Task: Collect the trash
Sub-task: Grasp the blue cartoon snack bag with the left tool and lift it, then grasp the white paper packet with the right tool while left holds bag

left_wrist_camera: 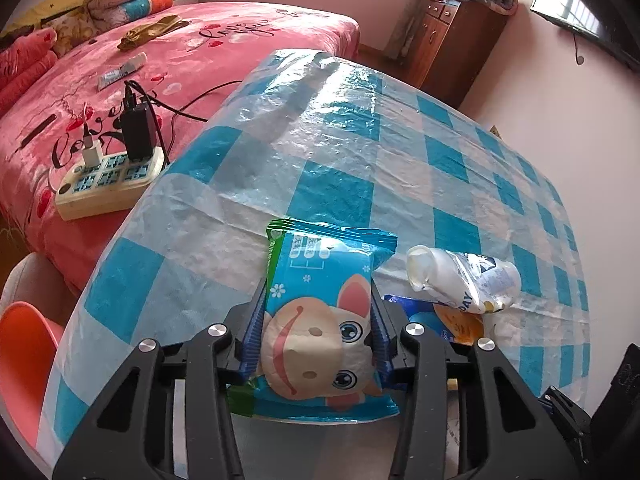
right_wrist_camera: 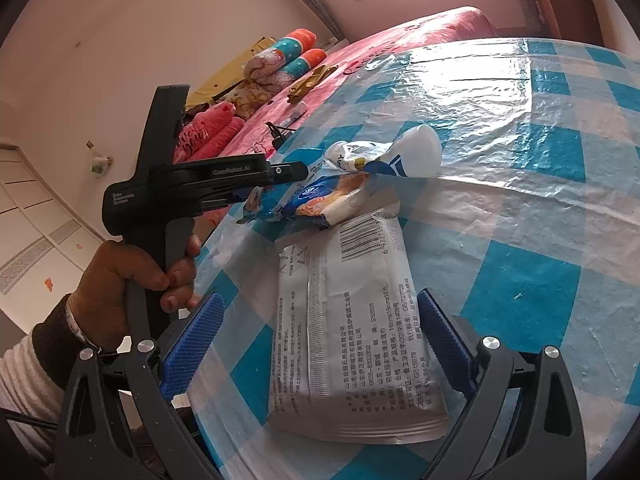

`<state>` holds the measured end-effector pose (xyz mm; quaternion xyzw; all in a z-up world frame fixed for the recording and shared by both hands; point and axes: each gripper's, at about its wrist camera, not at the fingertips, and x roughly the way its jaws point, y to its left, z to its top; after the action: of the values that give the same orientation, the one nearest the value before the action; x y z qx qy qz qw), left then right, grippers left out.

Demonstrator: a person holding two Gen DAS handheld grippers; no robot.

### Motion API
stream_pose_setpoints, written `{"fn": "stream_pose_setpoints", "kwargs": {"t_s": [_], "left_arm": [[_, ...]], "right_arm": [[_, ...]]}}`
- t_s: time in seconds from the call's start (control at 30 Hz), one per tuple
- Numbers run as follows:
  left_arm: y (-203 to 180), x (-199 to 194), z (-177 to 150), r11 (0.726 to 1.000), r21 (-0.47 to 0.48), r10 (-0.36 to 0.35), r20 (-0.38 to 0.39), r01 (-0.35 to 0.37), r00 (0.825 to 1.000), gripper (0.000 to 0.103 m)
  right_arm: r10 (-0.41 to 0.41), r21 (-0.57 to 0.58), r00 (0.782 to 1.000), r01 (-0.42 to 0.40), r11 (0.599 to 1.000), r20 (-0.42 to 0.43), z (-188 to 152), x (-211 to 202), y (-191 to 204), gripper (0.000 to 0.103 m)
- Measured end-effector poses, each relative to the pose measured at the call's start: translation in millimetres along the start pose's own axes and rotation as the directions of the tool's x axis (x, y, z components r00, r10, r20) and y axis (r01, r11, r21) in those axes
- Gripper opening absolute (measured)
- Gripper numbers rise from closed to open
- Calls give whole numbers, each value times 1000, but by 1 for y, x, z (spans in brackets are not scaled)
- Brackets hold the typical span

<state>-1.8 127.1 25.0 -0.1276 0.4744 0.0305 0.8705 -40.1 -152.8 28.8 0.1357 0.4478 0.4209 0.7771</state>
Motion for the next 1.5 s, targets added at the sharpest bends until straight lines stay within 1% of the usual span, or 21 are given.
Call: {"fn": "stream_pose_setpoints", "kwargs": {"t_s": [0.23,0.4,0.57,0.8,0.87,1.03,1.13,1.2,1.3,1.4,1.5], "left_arm": [[12,-10,-5,999,-9,-37,5,37,999,46],[21,-23,-11,998,-9,-68,19,68,998,46],[31,-40,-14,995,-3,-98,39,98,994,46],[39,-58,-27,991,31,-130,57,129,990,46],[42,-62,-32,988,33,-151,58,149,987,46],[44,-69,-41,983,68,-174,63,170,983,46],[45,-71,-46,980,92,-183,67,177,981,46],[46,-72,-49,979,111,-181,70,172,981,46],[51,-72,-55,977,114,-189,67,181,980,46],[56,-72,-61,976,118,-192,71,183,979,46],[64,-72,-66,976,112,-197,72,189,978,46]], "right_arm": [[7,-30,1000,-8,1000,-16,1,4,3,96],[5,-93,1000,-7,996,-23,-1,8,13,96],[-34,-170,999,26,985,-40,-7,13,24,96],[-68,-160,997,60,985,-45,-7,15,22,96],[-80,-166,996,71,984,-45,-7,16,24,96],[-125,-201,991,112,973,-53,-7,20,32,96],[-166,-232,984,149,961,-57,-8,25,38,97],[-208,-263,976,186,947,-59,-10,28,44,97],[-260,-301,964,231,925,-61,-13,34,50,97],[-313,-331,948,278,902,-57,-15,40,54,96],[-377,-357,925,337,871,-47,-17,46,58,95]]}}
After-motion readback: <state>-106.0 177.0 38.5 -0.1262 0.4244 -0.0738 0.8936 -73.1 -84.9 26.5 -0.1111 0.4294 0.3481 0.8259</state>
